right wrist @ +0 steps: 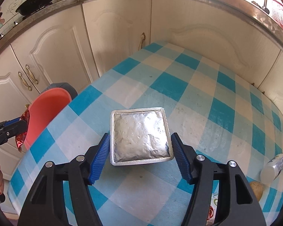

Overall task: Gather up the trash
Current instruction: 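Open the left tool over the bucket while the right tool carries the foil tray toward it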

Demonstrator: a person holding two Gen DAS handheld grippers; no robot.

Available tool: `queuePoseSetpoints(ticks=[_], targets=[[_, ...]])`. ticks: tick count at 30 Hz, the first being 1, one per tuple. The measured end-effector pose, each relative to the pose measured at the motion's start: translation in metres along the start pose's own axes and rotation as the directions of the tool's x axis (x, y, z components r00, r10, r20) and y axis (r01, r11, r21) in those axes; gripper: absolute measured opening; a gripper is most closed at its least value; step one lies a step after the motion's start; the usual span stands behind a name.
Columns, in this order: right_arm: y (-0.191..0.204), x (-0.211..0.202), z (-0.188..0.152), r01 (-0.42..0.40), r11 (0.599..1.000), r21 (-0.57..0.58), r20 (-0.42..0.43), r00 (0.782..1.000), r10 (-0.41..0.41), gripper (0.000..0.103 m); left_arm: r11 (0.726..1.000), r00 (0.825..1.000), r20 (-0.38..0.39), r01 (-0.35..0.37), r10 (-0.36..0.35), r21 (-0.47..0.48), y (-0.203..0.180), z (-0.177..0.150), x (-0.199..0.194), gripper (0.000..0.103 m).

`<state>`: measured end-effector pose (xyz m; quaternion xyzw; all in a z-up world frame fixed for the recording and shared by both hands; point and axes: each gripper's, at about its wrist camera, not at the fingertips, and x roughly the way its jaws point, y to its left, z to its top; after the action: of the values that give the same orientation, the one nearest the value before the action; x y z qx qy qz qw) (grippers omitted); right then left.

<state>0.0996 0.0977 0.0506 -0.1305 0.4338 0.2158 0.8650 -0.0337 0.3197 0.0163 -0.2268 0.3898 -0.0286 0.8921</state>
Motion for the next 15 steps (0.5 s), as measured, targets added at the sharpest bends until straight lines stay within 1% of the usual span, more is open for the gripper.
queuePoseSetpoints(ticks=[3, 7, 12, 15], targets=[[0.006, -0.006, 0.006, -0.006, 1.000, 0.000, 0.019, 1.000, 0.006, 0.066, 1.000, 1.000, 0.018, -0.010, 0.010, -0.012, 0.009, 0.001, -0.009, 0.044], [0.019, -0.015, 0.016, -0.035, 0.999, -0.006, 0.045, 0.998, 0.036, 0.066, 0.999, 0.998, 0.056, -0.027, 0.030, -0.040, 0.024, 0.005, -0.023, 0.044], [0.045, -0.023, 0.031, -0.096, 0.995, -0.033, 0.069, 0.993, 0.098, 0.066, 0.997, 0.995, 0.093, -0.040, 0.046, -0.073, 0.042, 0.008, -0.037, 0.044], [0.065, -0.023, 0.037, -0.142, 0.988, -0.056, 0.071, 0.987, 0.146, 0.066, 0.994, 0.993, 0.097, -0.060, 0.069, -0.093, 0.055, 0.008, -0.037, 0.044]])
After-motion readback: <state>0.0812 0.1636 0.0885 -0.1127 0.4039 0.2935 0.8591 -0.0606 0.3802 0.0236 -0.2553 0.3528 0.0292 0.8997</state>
